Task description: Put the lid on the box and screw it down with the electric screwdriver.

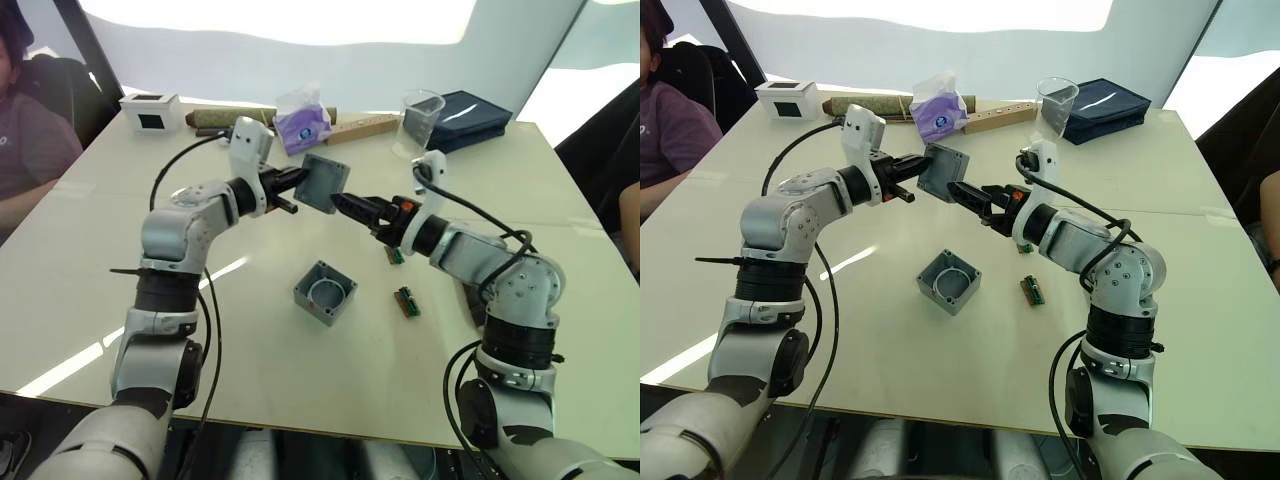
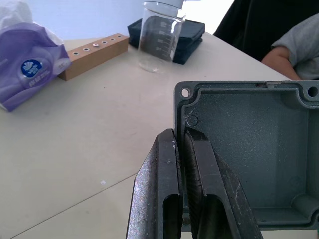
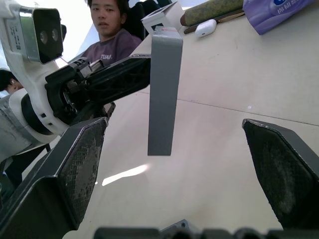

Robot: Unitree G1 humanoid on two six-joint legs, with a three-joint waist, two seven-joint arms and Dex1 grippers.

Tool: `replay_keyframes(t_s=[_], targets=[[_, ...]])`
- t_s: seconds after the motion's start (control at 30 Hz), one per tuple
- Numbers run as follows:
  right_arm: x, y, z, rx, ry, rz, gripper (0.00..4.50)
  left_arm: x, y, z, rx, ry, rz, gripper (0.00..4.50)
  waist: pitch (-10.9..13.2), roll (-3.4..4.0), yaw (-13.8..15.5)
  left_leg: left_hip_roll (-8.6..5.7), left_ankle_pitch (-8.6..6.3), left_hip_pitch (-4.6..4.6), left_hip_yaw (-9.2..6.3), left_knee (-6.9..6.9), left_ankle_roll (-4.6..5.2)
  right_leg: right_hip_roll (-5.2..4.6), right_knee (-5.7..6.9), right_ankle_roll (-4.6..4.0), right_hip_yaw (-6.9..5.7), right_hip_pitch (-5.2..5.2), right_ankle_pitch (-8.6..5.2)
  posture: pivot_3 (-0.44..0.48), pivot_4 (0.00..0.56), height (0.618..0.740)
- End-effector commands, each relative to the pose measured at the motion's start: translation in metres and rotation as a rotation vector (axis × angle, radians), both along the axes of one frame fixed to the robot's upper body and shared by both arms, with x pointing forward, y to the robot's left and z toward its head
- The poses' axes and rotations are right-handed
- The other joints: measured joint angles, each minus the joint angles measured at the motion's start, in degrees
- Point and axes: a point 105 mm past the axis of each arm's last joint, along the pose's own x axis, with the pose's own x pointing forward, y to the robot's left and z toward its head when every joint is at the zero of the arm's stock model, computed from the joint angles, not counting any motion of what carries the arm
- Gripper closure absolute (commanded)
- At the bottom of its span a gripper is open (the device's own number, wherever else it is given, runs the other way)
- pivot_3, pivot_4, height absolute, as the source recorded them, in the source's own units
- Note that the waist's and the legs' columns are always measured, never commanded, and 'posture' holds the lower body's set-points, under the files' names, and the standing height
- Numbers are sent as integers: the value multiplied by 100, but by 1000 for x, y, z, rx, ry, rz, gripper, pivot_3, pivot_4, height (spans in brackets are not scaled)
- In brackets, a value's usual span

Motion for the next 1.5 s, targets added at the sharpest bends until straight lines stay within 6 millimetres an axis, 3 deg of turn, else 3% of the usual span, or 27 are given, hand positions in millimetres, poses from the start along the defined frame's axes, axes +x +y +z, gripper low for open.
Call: replay_keyframes(t_s=[0.03, 0.17, 0.2, 0.33, 0.53, 0.77, 0.8, 1.0, 1.1, 1.27, 1.3, 1.33, 1.37, 1.5], targets=[[-6, 4, 18, 19, -62, 13, 0, -7, -5, 18, 1, -83, -33, 4449, 0, 0, 3, 0, 0, 0, 0, 0, 0, 0, 0, 0, 0, 0, 0, 0, 150, 740], [-6, 5, 15, 9, -58, 2, 0, -8, -9, 17, 7, -83, -53, 4449, 0, 0, 15, 0, 0, -1, 0, -1, 0, 1, -1, 0, 0, 0, 0, 0, 150, 740], [-6, 4, 15, 7, -58, -3, 490, -8, -10, 17, 9, -83, -58, 4500, 0, 0, 15, 0, 0, -1, 0, -1, 0, 1, -1, 0, 0, 0, 0, 0, 150, 740], [-5, 4, 14, -2, -59, -22, 1750, -9, -14, 16, 20, -79, -74, 4500, 0, 0, 9, 0, 0, -1, 0, -1, 0, 1, -1, 0, 0, 0, 0, 0, 150, 740], [-5, 5, 13, 0, -57, -30, 4342, -9, -13, 16, 13, -75, -73, 4500, 0, 0, 15, 1, 0, -1, -1, -2, 0, 3, -1, 0, 1, 0, 0, 0, 150, 740], [-3, 3, 10, 7, -40, -49, 4370, -12, -16, 17, -8, -81, -97, 4500, 0, 0, 10, 1, 0, -1, -1, -2, 0, 3, -2, 0, 2, 0, 0, 0, 150, 740], [-4, 4, 9, -2, -43, -47, 4370, -13, -16, 16, -3, -84, -104, 3815, 0, 0, 13, 1, 0, -1, 0, -2, 0, 3, -2, 0, 2, 0, 0, 0, 150, 740], [-5, 6, 7, -6, -50, -45, 4370, -15, -12, 21, -16, -102, -117, 1707, 0, 0, 11, 1, 0, -1, 0, -3, 0, 3, -3, 0, 2, 0, 0, 0, 150, 740], [-4, 3, 12, -24, -112, -70, 4370, -19, 3, 32, -42, -95, -151, 611, 0, 1, -3, 1, 0, -1, 0, -3, 0, 4, -3, 0, 2, -1, 0, 0, 150, 740], [-15, -14, 22, -282, -426, -157, 4370, -23, 33, 47, -76, -83, -150, 611, 1, 2, 4, 1, 0, -2, -1, -7, 0, 7, -6, 0, 2, -4, -1, 0, 150, 740], [-19, -16, 18, -360, -481, -155, 4370, -23, 38, 50, -85, -80, -149, 1215, 1, 2, 24, 0, 0, -3, -1, -7, 0, 7, -9, 0, 2, -3, -1, 0, 150, 740], [-21, -17, 16, -410, -517, -151, 4370, -23, 41, 51, -91, -78, -149, 1406, 1, 1, 26, -1, 0, -2, -3, -6, 1, 6, -12, 1, 0, 1, -1, 0, 150, 740], [-23, -19, 12, -483, -558, -154, 4370, -25, 43, 52, -93, -76, -156, 1885, 2, 1, 25, -1, -1, -2, -3, -6, 1, 6, -15, 1, 0, 2, -1, 0, 150, 740], [-56, -14, 14, -913, -1105, -134, 4370, -31, 50, 42, -55, 1, -208, 3581, 5, 2, 29, -3, -1, -5, -3, -3, 1, 7, -16, 2, 0, 1, -2, 0, 150, 740]])
